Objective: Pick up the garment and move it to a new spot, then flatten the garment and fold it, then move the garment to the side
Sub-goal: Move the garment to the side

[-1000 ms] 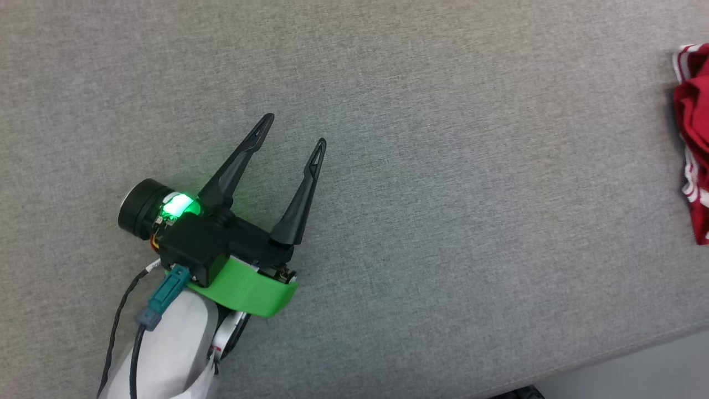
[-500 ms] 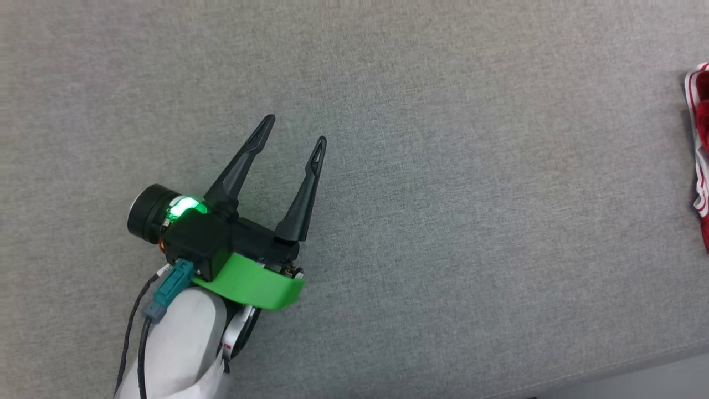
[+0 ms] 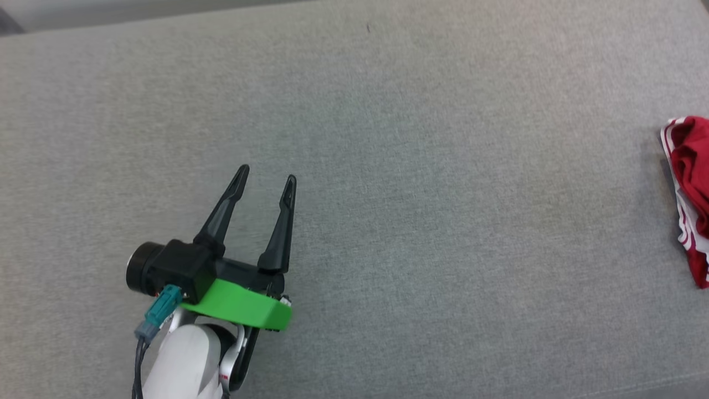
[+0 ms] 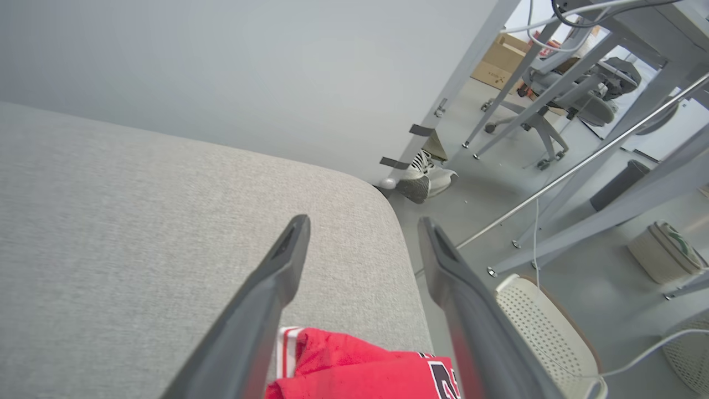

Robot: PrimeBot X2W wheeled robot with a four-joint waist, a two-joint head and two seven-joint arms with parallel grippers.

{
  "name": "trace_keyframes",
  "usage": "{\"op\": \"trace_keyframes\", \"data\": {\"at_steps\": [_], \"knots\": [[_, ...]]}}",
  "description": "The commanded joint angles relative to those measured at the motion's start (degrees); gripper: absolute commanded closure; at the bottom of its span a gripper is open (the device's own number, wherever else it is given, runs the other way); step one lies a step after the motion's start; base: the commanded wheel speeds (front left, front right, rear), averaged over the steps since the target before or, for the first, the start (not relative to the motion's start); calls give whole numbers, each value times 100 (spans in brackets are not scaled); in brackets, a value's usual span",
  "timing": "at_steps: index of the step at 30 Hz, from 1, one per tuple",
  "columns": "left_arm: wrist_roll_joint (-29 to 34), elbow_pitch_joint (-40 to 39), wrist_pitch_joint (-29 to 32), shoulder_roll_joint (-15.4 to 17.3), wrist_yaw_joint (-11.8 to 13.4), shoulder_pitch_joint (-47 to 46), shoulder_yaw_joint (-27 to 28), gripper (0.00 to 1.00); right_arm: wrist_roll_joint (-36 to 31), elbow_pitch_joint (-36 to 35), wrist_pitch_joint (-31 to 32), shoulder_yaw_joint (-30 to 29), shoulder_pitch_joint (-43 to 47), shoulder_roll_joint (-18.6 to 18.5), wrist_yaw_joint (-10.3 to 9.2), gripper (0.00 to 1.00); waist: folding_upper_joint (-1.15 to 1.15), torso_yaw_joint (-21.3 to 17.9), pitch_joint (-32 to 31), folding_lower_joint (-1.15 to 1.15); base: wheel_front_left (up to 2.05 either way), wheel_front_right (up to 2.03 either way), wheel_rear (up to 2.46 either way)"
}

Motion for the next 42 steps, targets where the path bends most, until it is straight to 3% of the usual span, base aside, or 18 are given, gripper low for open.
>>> {"op": "trace_keyframes", "data": {"at_steps": [1, 12, 20, 32, 42], "knots": [[-35, 28, -33, -52, -15, 103, 67, 0, 174, -195, -68, -22, 218, 181, -10, 0, 0, 356, -560, 0, 0, 0, 0], [-40, 348, -33, -237, -15, 686, 388, 0, 589, -1350, -551, -391, 1776, 1531, -10, 0, 0, 693, -1340, 0, 0, 0, 0], [-61, 573, -33, -317, -15, 1019, 525, 0, 495, -1796, -979, -505, 2778, 2156, -10, 0, 0, 901, -1647, 0, 0, 0, 0], [125, 520, -33, -408, -15, 1333, 454, 0, 172, -1995, -1490, -694, 3752, 2935, -10, 0, 0, 1025, -1750, 0, 0, 0, 0], [296, 346, -33, -442, -15, 1345, 567, 0, -27, -1854, -1591, -662, 3863, 3184, -10, 0, 0, 1004, -1703, 0, 0, 0, 0]]}}
